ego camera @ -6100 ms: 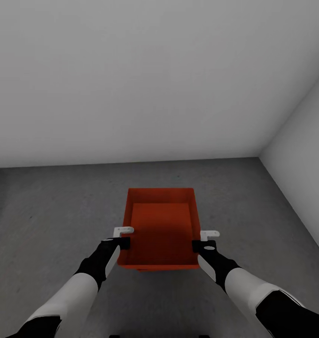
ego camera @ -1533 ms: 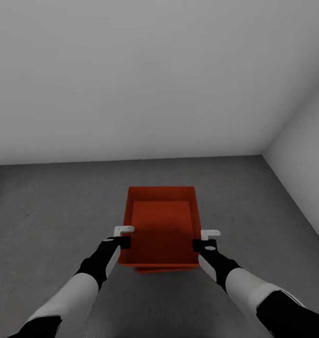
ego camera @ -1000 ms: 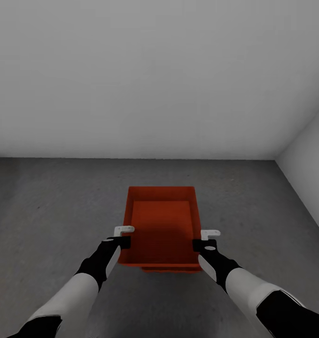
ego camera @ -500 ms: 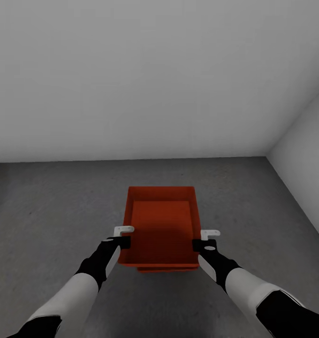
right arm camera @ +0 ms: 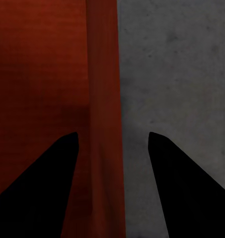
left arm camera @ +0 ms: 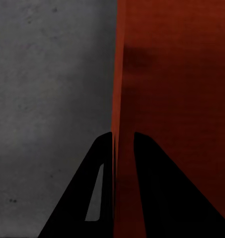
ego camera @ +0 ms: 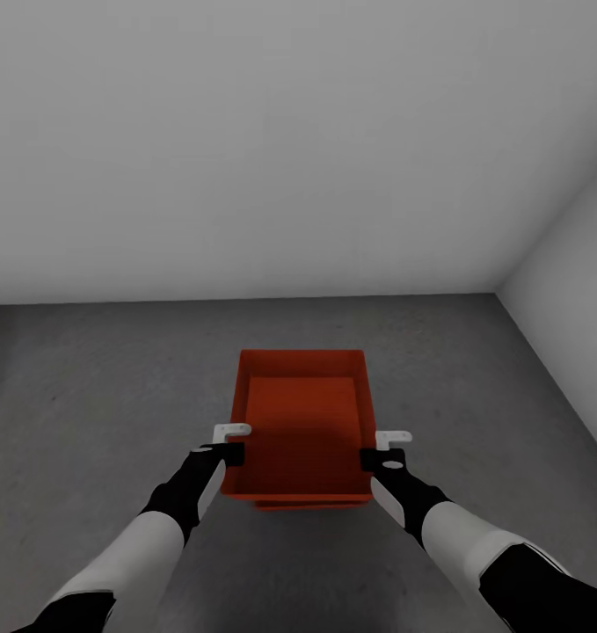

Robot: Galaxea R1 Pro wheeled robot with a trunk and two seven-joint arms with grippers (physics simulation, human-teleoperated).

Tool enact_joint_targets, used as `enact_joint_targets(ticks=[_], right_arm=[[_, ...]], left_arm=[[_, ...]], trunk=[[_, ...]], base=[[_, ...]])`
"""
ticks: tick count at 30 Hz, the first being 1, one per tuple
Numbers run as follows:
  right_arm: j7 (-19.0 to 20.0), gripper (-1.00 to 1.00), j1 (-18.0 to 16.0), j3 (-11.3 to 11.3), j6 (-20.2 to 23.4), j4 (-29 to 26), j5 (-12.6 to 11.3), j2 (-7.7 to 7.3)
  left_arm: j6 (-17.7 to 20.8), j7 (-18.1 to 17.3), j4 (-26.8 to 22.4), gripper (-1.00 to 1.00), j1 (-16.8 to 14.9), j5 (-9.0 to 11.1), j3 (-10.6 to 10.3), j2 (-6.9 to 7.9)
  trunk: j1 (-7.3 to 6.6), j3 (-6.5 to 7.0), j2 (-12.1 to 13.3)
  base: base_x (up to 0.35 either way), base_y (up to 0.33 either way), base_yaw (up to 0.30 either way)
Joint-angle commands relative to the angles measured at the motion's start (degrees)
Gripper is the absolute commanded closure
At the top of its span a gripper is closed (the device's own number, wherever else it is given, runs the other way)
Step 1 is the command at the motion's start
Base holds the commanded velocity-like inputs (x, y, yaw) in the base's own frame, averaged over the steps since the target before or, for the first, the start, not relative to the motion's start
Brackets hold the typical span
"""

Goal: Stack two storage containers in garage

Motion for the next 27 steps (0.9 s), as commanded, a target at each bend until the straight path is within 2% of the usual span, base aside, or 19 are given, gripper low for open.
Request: enact_joint_targets(ticks=[1, 7, 27], right_arm=[[-3.2, 1.00, -0.1, -0.8, -0.4, -0.2, 1.3, 0.02], [-3.2, 1.00, -0.1, -0.8, -0.4, -0.2, 1.3, 0.00], [-3.1, 1.00, -0.1, -0.8, -0.4, -0.2, 1.3, 0.02]], left_arm=[[2.2, 0.1, 0.0, 1.00, 0.0, 0.6, 0.5, -1.83], [2.1, 0.0, 0.0, 1.00, 0.0, 0.6, 0.5, -1.83], [2.1, -0.1, 0.0, 1.00, 0.0, 0.6, 0.5, -1.83]], trunk=[[0.00, -0.03, 0.0], [0.00, -0.03, 0.0], [0.00, -0.03, 0.0]], base=[[0.000, -0.263, 0.000], [0.000, -0.183, 0.000], [0.000, -0.004, 0.000]])
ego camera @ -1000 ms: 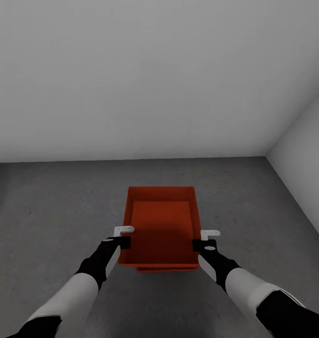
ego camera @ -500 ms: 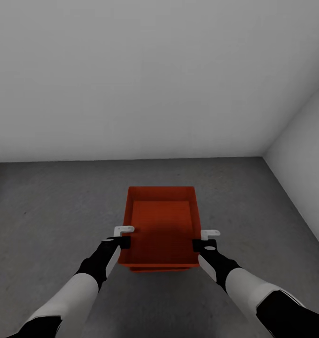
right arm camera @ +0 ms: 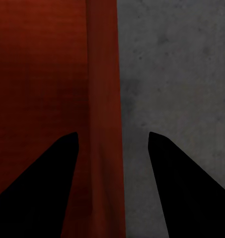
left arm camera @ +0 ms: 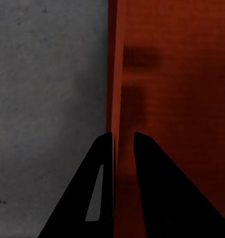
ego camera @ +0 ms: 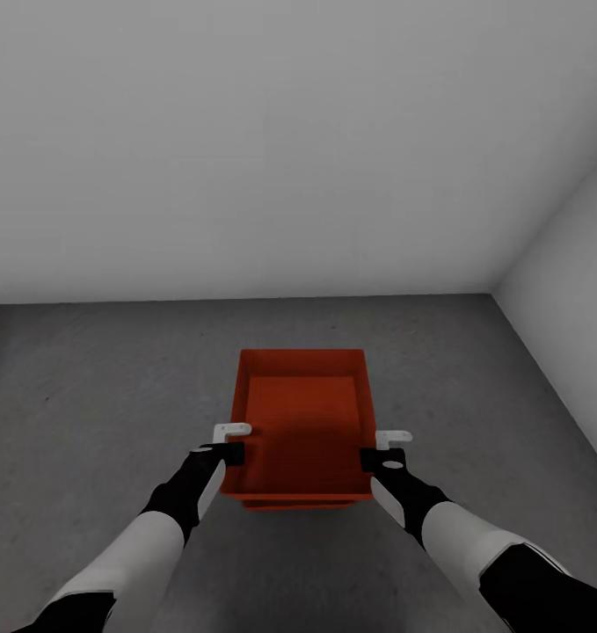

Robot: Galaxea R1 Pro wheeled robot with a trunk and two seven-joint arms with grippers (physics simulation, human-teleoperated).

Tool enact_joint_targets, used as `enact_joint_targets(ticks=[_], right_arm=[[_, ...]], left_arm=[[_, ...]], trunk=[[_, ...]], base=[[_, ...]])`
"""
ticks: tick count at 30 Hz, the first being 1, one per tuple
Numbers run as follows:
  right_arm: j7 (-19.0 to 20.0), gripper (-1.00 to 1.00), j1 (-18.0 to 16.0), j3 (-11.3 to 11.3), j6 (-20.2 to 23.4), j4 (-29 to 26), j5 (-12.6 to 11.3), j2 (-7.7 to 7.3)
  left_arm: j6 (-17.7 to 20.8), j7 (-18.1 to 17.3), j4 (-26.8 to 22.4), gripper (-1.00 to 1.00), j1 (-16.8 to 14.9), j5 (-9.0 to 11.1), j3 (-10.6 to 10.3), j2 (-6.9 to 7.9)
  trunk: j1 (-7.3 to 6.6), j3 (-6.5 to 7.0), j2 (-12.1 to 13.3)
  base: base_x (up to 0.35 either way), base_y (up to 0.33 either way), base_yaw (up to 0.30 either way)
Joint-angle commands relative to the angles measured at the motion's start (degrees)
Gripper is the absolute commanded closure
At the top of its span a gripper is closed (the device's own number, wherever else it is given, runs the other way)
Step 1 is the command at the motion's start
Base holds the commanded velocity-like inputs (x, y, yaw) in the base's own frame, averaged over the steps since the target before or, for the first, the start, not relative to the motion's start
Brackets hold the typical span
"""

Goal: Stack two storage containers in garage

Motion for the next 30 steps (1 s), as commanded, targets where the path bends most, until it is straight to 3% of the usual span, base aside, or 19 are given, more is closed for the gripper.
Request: enact_joint_targets(ticks=[1, 3, 4, 6, 8, 11, 18, 30], right_arm=[[-3.1, 1.00, -0.1, -0.8, 0.1, -0.2, 1.3, 0.02], [-3.1, 1.00, -0.1, -0.8, 0.1, -0.2, 1.3, 0.00], [-0.7, 1.00, -0.1, 0.1, 0.1, -0.1, 0.0, -0.11], [-1.1, 1.00, -0.1, 1.4, 0.1, 0.1, -2.2, -0.24], [-0.8, 1.00, -0.1, 1.6, 0.1, 0.1, -3.7, -0.27], [-0.4, 1.00, -0.1, 0.7, 0.1, 0.1, -2.8, -0.43], [-0.3, 1.00, -0.1, -0.4, 0.1, 0.2, -0.4, -0.54], [-0.8, 1.00, -0.1, -0.5, 0.2, 0.2, -0.3, -0.42]], left_arm=[[2.4, 0.0, 0.1, 1.00, 0.0, 0.8, 0.4, -1.81], [2.4, -0.1, 0.1, 1.00, 0.0, 0.8, 0.4, -1.81], [0.6, -0.2, 0.2, 1.00, 0.0, -0.2, 0.4, -0.45], [0.5, -0.1, 0.7, 1.00, 0.0, 0.0, 0.2, -1.04], [0.3, -0.1, 0.8, 1.00, 0.0, -1.8, 0.4, -1.16], [-0.1, -0.1, 0.8, 1.00, 0.0, -2.8, 0.4, -1.34], [-0.2, -0.1, 0.7, 1.00, 0.0, -2.3, 0.4, -1.48], [-0.2, -0.1, 0.7, 1.00, 0.0, -1.8, 0.4, -1.48]], trunk=[[0.00, -0.03, 0.0], [0.00, -0.03, 0.0], [0.00, -0.04, 0.0], [0.00, -0.04, 0.0], [0.00, -0.04, 0.0], [0.00, -0.04, 0.0], [0.00, -0.04, 0.0], [0.00, -0.04, 0.0]], base=[[0.000, 0.000, 0.000], [0.000, 0.000, 0.000], [0.000, 0.000, 0.000], [0.000, 0.000, 0.000], [0.000, 0.000, 0.000], [0.000, 0.000, 0.000], [0.000, 0.000, 0.000], [0.000, 0.000, 0.017]])
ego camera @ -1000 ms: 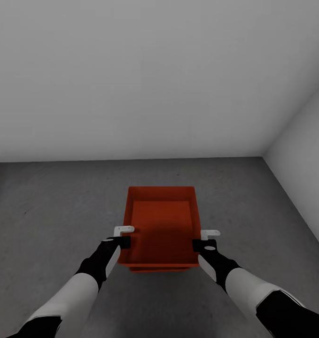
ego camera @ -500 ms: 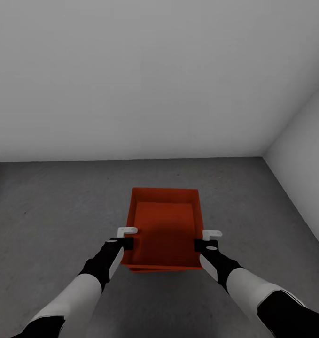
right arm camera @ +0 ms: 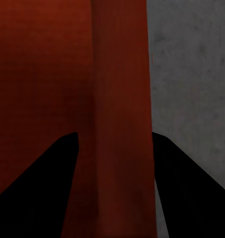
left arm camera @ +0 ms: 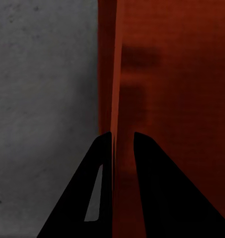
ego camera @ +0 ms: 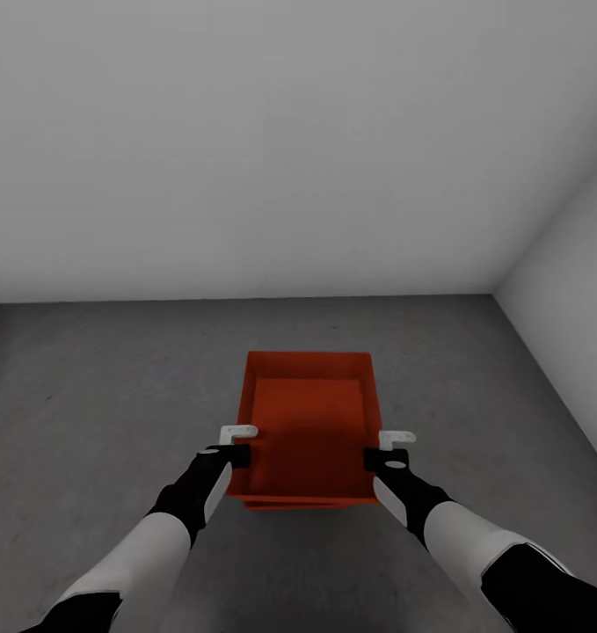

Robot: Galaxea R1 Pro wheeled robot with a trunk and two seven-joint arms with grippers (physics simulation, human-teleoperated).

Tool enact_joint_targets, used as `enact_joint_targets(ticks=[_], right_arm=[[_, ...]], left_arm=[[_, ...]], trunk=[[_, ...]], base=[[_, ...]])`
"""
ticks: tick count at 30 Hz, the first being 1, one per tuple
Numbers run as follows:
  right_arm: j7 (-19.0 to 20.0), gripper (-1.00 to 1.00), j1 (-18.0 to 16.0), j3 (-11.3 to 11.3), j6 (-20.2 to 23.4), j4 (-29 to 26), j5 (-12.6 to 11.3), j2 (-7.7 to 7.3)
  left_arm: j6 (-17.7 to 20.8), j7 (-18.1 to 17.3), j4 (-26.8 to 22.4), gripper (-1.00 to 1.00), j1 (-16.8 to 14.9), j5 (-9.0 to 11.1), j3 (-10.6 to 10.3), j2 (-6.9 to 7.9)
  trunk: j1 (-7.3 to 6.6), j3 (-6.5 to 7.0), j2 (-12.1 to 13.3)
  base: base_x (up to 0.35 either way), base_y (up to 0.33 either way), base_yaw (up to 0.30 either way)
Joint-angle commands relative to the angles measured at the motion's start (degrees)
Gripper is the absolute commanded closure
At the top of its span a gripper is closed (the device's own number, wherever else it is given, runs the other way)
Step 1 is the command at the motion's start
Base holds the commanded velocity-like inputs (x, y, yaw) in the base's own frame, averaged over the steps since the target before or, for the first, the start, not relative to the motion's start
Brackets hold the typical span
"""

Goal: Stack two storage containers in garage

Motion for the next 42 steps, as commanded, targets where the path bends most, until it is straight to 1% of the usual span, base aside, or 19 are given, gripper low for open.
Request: enact_joint_targets(ticks=[1, 5, 11, 42], right_arm=[[-0.5, 1.00, 0.0, 0.8, 0.2, -0.1, -0.3, -0.03], [-1.0, 1.00, 0.0, 1.3, 0.2, -0.1, -0.3, 0.03], [-1.0, 1.00, 0.0, 1.3, 0.1, -0.1, -0.3, -0.02], [-1.0, 1.00, 0.0, 1.3, 0.0, -0.1, -0.3, -0.11]], left_arm=[[0.3, -0.1, -0.1, 1.00, 0.0, -0.2, 0.3, -0.08], [0.3, -0.1, -0.1, 1.00, 0.0, 1.0, 0.3, -0.08], [0.3, -0.1, -0.1, 1.00, 0.0, 1.0, 0.3, -0.08], [0.4, -0.1, -0.1, 1.00, 0.0, 1.1, 0.3, -0.17]], trunk=[[0.00, -0.04, 0.0], [0.00, -0.04, 0.0], [0.00, -0.04, 0.0], [0.00, -0.04, 0.0]], base=[[0.000, 0.000, 0.174], [0.000, 0.000, 0.244], [0.000, 0.000, 0.063], [0.000, 0.000, 0.001]])
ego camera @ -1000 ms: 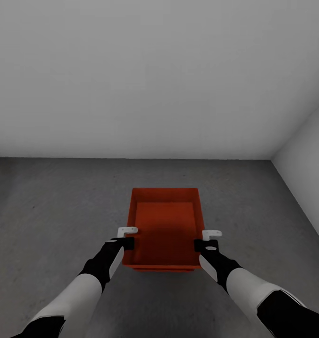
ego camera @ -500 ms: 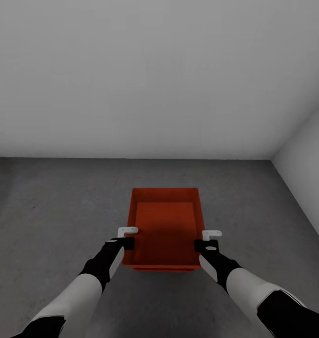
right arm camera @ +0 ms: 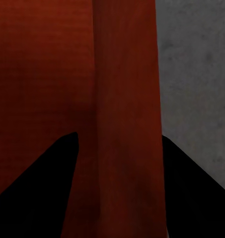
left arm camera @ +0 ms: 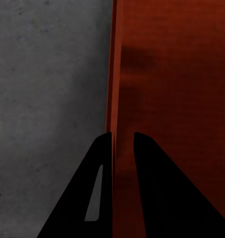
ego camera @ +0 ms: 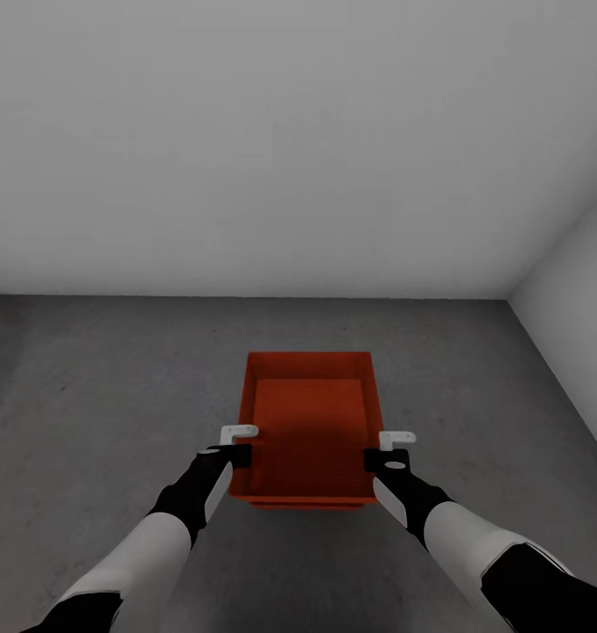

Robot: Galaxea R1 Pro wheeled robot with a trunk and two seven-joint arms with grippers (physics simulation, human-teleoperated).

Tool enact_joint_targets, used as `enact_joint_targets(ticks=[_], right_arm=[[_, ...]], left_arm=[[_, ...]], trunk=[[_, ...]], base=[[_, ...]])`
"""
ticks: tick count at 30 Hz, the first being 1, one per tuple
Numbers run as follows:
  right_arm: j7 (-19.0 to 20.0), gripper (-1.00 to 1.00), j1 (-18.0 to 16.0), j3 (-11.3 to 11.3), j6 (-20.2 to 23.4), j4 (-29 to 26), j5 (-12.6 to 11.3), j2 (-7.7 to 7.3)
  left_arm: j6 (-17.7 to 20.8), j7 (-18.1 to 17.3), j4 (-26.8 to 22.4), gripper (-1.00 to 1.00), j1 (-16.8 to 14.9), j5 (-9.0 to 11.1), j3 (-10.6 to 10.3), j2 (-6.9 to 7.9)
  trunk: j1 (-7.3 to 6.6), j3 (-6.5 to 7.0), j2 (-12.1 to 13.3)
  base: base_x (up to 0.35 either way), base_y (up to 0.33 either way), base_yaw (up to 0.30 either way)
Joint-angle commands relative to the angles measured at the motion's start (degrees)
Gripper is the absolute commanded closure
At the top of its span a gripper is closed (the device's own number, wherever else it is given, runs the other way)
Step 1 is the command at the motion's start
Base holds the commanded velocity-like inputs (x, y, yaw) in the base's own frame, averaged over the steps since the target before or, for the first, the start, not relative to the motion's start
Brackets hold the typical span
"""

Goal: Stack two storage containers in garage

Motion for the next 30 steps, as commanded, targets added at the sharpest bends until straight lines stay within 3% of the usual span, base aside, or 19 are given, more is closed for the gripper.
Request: enact_joint_targets(ticks=[1, 30], right_arm=[[-0.4, 1.00, 0.0, 0.0, 0.2, -0.2, 0.4, -0.01], [-0.4, 1.00, 0.0, 0.0, 0.2, -0.2, 0.4, 0.04]], left_arm=[[0.3, -0.1, 0.0, 1.00, 0.0, -0.1, 0.5, -0.08], [0.3, -0.2, 0.0, 1.00, 0.0, -0.1, 0.5, -0.16]], trunk=[[0.00, -0.04, 0.0], [0.00, -0.04, 0.0]], base=[[0.000, 0.000, 0.000], [0.000, 0.000, 0.000]])
